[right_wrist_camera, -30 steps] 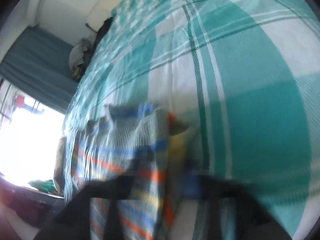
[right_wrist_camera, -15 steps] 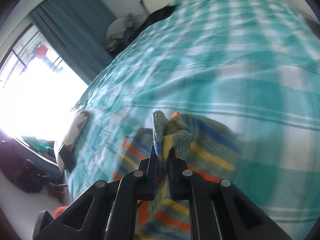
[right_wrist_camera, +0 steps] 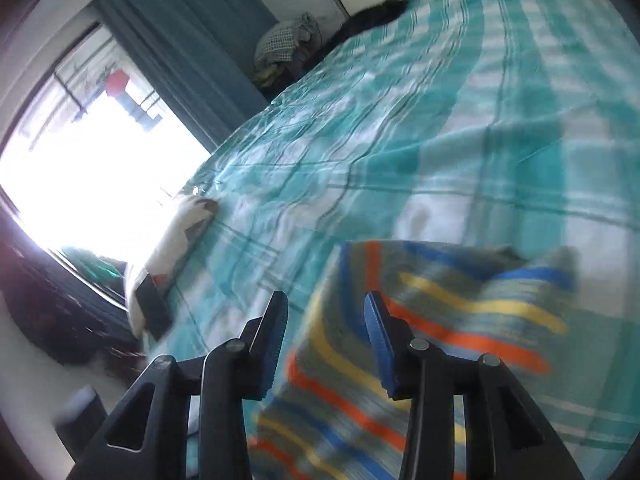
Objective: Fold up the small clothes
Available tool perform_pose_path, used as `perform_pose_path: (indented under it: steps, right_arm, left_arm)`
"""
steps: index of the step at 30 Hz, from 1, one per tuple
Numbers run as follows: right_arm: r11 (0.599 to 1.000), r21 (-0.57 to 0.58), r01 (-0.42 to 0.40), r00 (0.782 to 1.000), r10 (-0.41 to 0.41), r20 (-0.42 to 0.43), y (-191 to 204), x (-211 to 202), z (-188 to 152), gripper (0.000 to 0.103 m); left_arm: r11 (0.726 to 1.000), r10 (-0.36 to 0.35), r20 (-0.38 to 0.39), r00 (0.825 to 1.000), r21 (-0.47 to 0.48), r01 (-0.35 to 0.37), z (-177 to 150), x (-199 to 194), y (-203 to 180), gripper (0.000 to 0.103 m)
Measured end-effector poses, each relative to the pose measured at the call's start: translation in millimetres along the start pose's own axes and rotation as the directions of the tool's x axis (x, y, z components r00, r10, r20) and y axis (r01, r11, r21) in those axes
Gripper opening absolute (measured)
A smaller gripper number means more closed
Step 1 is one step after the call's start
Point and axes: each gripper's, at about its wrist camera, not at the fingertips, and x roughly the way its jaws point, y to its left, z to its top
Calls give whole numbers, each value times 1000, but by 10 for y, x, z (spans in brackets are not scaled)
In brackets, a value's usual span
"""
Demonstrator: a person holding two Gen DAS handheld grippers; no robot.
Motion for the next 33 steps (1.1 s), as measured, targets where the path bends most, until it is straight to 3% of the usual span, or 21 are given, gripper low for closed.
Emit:
perform_pose_path:
  steps: [2,4,5,6,7,9,10,11,13,15,19,21,23,24,25,26,30,33]
  right_arm:
    - [992,-100,79,997,-79,-5,43,-282,-178,41]
    - [978,-174,113,993,-118,-19,108,-452,-429,41]
    - [974,-199,112,992,-121,-32,153,-471,-583,41]
    - [973,-210,102,992,-114,-49,180,-463,-747,41]
    - [973,-213,84,990,-105,-89,179,-384,-983,41]
    - [964,-242,109,967,-159,-201,114,-104,-1400,41]
    - [951,-275,143,959,-202,-199,92,-38,-1609,41]
    - [945,-289,154,970,-200,-137,118,-106,-1664,41]
    - [967,-222,129,980,-158,-119,87,-235,-1567,40]
    - [981,-159,108,991,-119,-61,11,-384,-1351,40]
    - [982,-95,162,985,-155,71,-192,-475,-649,40]
    - [987,-61,149,987,-144,73,-316,-345,-382,40]
    - [988,-18,150,988,-150,22,-484,-14,-193,40]
    - [983,-5,183,982,-183,-45,-611,231,-191,38]
    - [970,-11,243,964,-243,-107,-696,403,-235,35]
    - [960,-16,280,948,-279,-152,-766,547,-287,34]
    - [957,0,289,956,-289,-42,-686,376,-341,34]
    - [964,-17,265,964,-265,27,-464,34,-404,34]
  left_arm:
    - [998,-27,1,1000,65,27,145,101,-183,69]
    - [988,15,-44,999,151,-8,214,330,-342,66]
    - [983,67,-83,994,175,-52,228,514,-344,47]
    - [975,155,-130,979,182,-130,175,701,-292,35]
    - [971,196,-168,966,168,-167,131,794,-200,23]
    - [987,142,-208,968,99,-124,60,806,-7,27]
    - [986,149,-200,968,104,-130,76,722,2,30]
    - [981,168,-184,969,123,-147,108,617,-12,36]
    - [980,159,-118,980,138,-142,235,399,-43,44]
    - [988,85,-72,994,133,-75,470,329,-101,52]
    - [976,-22,-86,996,215,40,874,679,-456,56]
    - [972,23,-136,990,236,10,954,1085,-488,56]
    - [965,168,-188,968,232,-123,982,1508,-330,41]
    - [966,197,-207,958,207,-154,957,1640,-221,44]
    - [977,168,-202,965,162,-136,955,1667,-104,47]
    - [985,135,-201,970,136,-109,971,1619,-48,47]
    - [980,115,-130,985,176,-92,959,1148,-53,49]
    - [978,38,-122,992,207,-12,746,717,-72,60]
